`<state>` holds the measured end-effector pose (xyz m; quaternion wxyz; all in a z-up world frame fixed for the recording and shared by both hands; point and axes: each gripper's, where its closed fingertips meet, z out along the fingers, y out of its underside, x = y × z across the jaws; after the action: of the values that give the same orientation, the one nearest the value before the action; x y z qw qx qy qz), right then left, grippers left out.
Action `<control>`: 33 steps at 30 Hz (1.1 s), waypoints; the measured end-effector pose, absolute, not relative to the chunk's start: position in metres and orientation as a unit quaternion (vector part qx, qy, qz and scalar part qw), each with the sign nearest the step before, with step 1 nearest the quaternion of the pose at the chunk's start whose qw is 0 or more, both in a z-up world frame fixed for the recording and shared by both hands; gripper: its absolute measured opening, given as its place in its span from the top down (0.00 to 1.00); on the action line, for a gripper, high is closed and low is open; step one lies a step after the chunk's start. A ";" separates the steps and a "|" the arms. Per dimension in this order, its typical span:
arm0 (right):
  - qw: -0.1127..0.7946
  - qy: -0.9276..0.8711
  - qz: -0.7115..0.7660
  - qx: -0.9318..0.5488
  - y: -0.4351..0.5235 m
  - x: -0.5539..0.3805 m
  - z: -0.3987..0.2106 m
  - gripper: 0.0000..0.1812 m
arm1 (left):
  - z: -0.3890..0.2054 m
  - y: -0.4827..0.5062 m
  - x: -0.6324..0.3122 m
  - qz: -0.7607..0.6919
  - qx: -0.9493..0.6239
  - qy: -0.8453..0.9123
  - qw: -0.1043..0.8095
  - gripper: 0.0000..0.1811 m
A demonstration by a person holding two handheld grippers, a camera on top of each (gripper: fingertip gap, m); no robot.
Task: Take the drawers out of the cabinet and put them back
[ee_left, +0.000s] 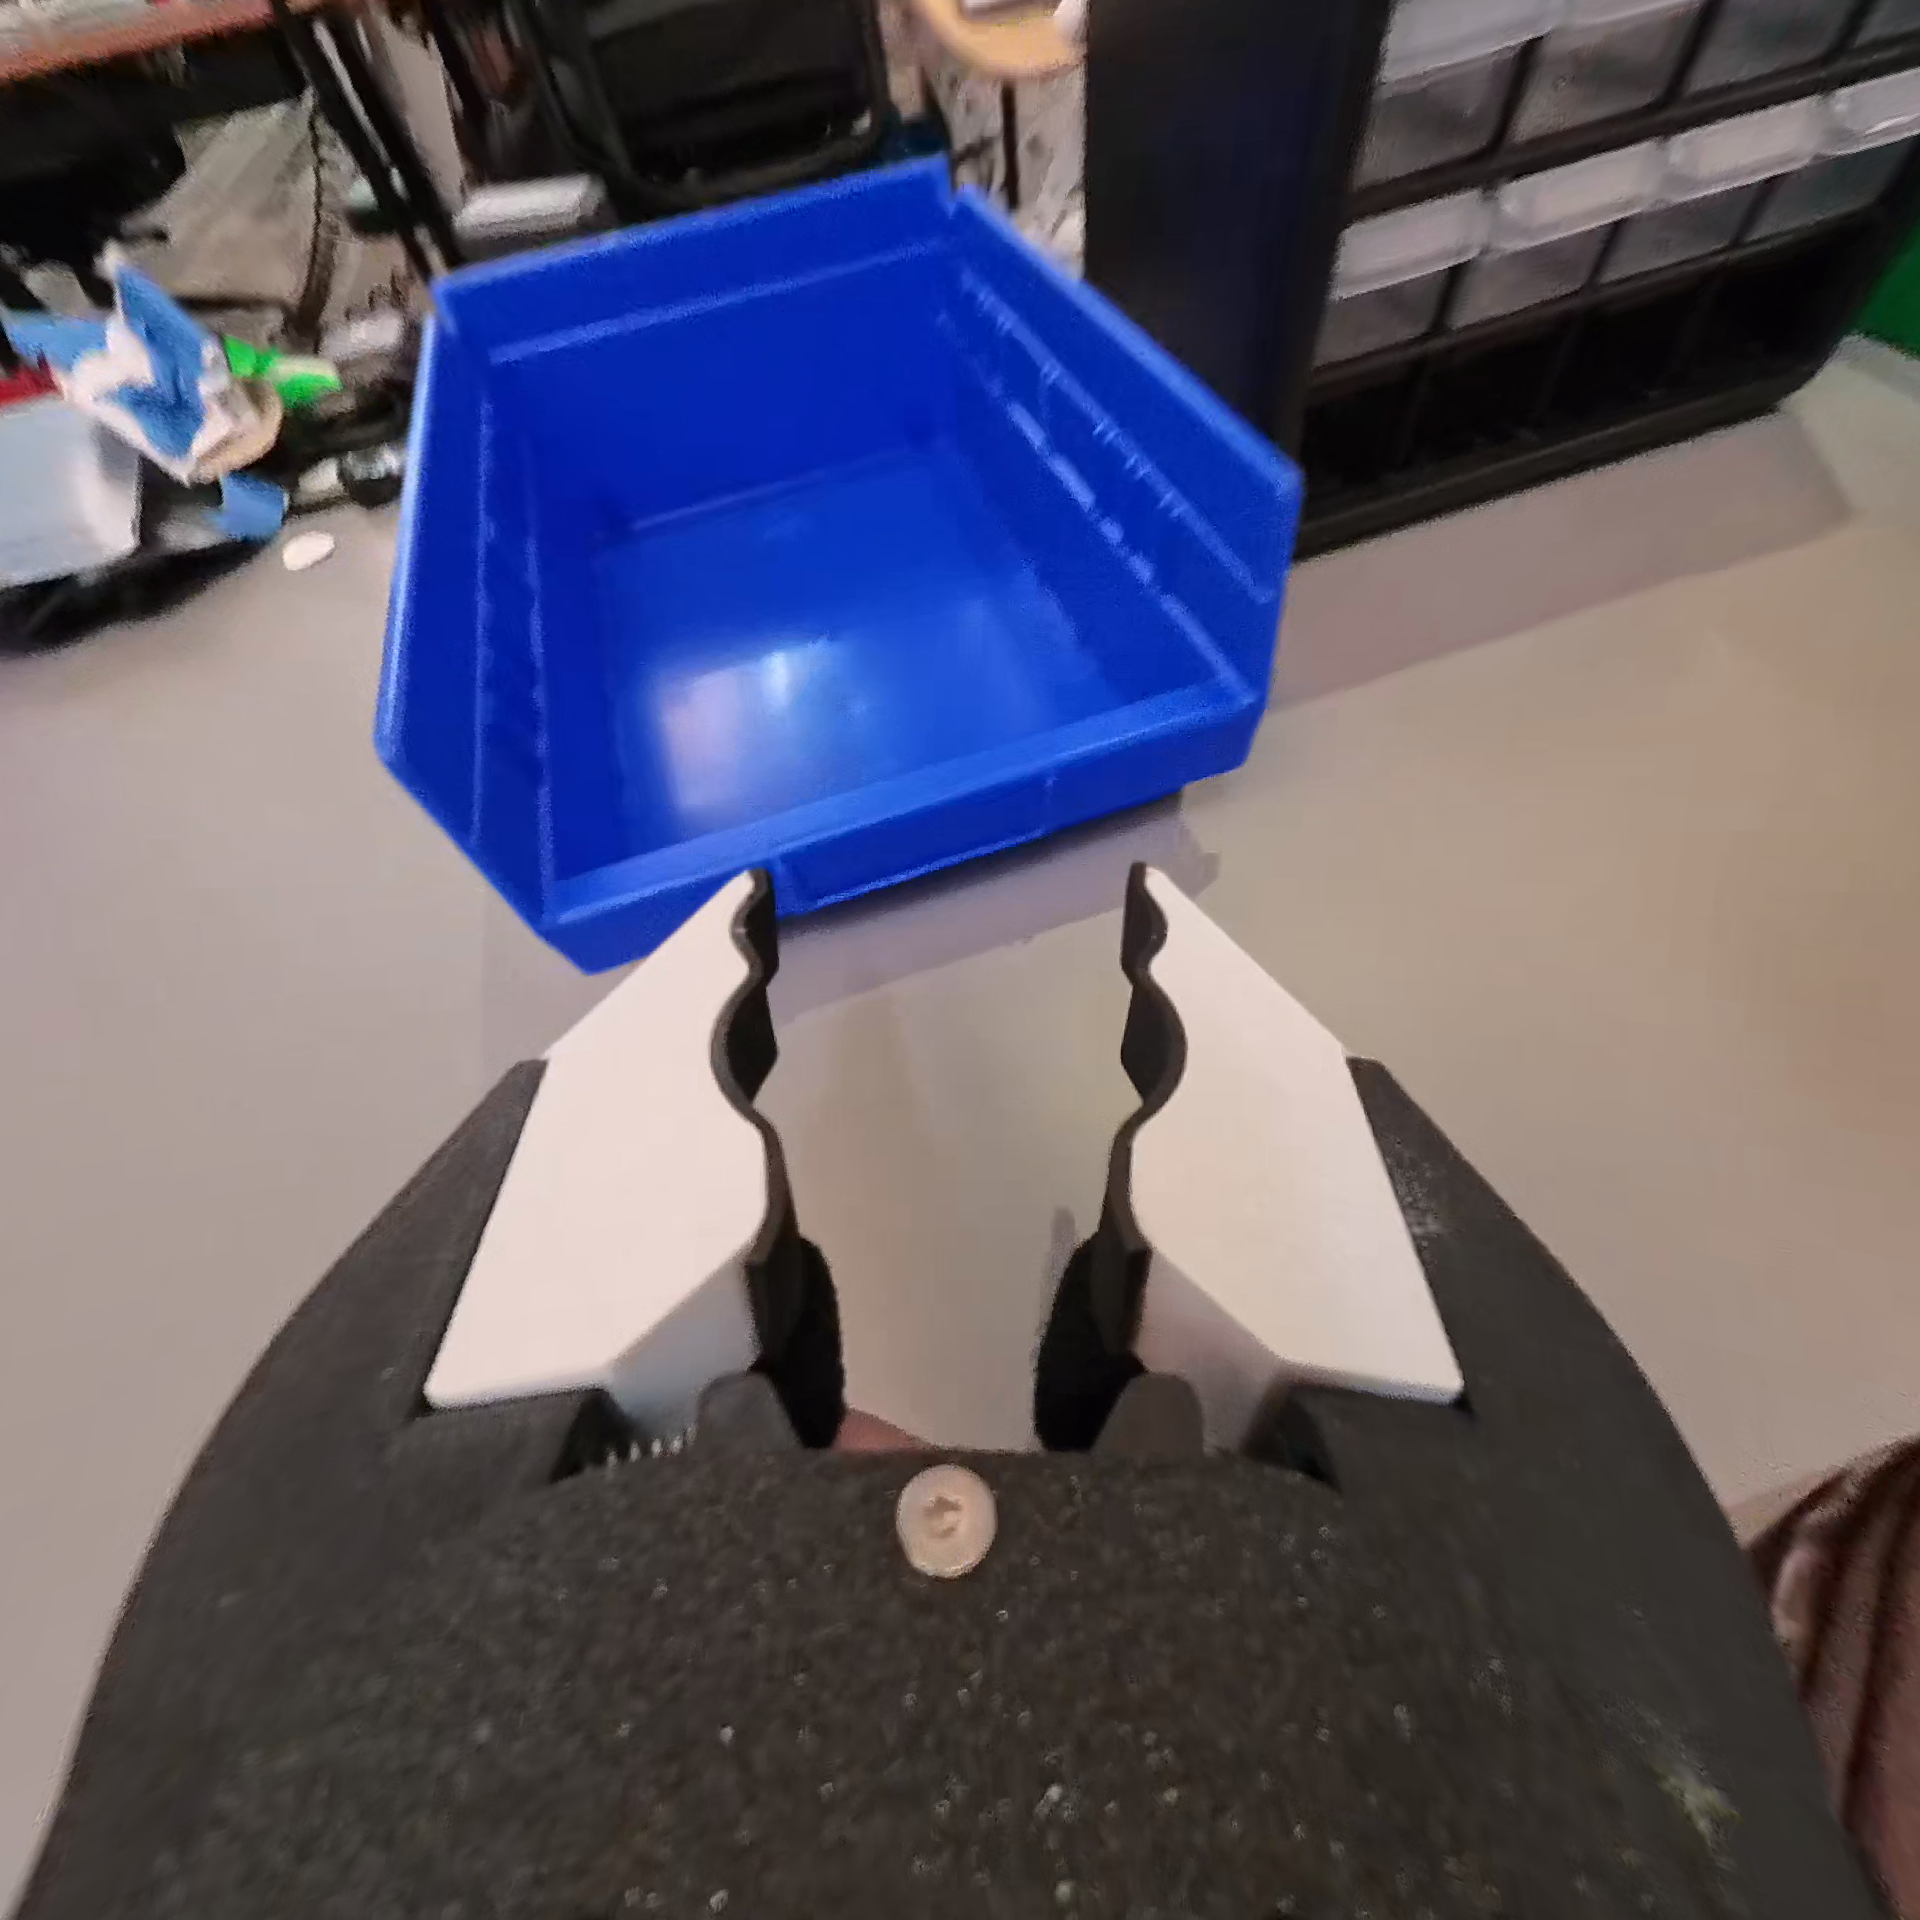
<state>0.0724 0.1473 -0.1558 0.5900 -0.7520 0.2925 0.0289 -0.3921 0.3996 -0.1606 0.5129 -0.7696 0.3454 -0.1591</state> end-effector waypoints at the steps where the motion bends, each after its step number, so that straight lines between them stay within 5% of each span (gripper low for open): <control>1: 0.596 0.277 0.021 -0.754 0.147 0.074 -0.148 0.69 | -0.167 0.404 -0.396 -0.157 -0.780 0.340 0.501 0.64; 23: 0.563 0.136 -0.041 -0.814 0.186 0.057 -0.168 0.69 | -0.183 0.410 -0.383 -0.158 -0.807 0.326 0.467 0.69; 33: 0.570 0.163 -0.078 -0.802 0.163 0.071 -0.156 0.70 | -0.180 0.268 -0.146 -0.368 -0.714 0.493 0.335 0.71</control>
<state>0.0711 0.1625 -0.1560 0.5698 -0.8016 0.1634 -0.0782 -0.1462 0.2684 -0.1796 0.3349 -0.7136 0.4933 -0.3679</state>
